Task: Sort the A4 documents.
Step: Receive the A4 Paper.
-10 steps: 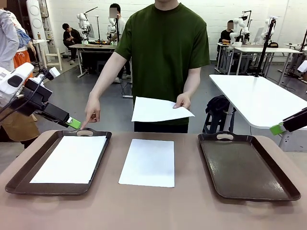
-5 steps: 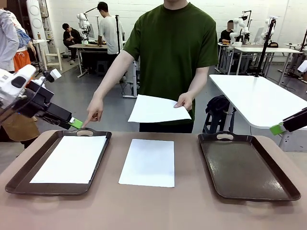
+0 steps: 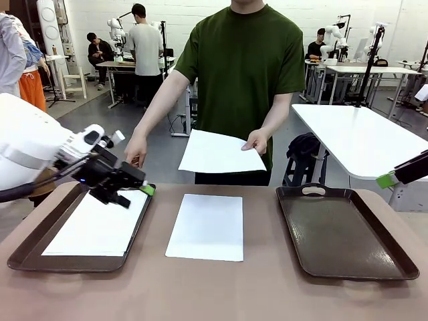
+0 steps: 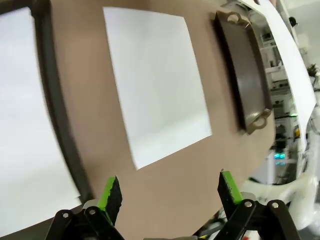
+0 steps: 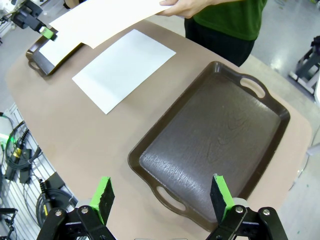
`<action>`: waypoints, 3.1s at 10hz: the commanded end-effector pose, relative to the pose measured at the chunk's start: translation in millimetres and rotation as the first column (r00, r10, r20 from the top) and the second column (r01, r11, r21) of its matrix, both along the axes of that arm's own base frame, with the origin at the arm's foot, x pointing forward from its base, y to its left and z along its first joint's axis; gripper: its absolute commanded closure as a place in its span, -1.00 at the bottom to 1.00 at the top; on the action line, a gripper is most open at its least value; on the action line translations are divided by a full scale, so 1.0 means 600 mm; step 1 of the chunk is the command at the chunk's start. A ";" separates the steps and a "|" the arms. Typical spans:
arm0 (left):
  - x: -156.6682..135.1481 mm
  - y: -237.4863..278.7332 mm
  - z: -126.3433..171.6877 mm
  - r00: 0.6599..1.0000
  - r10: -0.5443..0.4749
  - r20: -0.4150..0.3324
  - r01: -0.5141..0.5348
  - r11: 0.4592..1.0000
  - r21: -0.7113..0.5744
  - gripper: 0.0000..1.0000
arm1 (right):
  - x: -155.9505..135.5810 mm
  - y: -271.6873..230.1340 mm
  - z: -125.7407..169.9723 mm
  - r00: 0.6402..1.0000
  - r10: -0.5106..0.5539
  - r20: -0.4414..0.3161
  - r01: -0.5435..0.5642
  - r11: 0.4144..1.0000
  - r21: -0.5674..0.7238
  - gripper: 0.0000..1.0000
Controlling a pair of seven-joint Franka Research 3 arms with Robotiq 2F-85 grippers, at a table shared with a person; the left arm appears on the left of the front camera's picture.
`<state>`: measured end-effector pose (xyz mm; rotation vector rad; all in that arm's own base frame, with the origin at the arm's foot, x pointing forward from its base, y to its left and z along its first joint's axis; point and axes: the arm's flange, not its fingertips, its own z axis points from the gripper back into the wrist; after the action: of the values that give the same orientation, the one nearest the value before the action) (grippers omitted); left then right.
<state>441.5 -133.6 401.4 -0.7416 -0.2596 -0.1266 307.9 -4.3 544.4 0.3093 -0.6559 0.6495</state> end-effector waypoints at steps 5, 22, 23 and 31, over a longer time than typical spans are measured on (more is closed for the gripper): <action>0.062 -0.040 0.001 0.978 0.193 -0.085 -0.202 0.973 -0.110 -1.00 | 0.002 0.001 -0.003 1.000 0.011 -0.004 -0.011 1.000 0.017 -1.00; 0.150 -0.142 -0.043 0.982 0.112 -0.154 -0.181 0.805 -0.566 -1.00 | 0.002 0.001 -0.003 1.000 0.011 -0.004 -0.011 1.000 0.017 -1.00; 0.159 -0.143 -0.050 0.986 0.097 -0.135 -0.157 0.809 -0.566 -1.00 | 0.002 0.001 -0.003 1.000 0.011 -0.004 -0.011 1.000 0.017 -1.00; 0.210 -0.122 -0.055 0.995 0.086 -0.052 -0.100 0.799 -0.593 -0.20 | 0.002 0.001 -0.003 1.000 0.011 -0.004 -0.011 1.000 0.017 -1.00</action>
<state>567.4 -205.9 366.9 -1.3361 -0.2851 0.0987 307.9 -4.2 544.4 0.3091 -0.6559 0.6497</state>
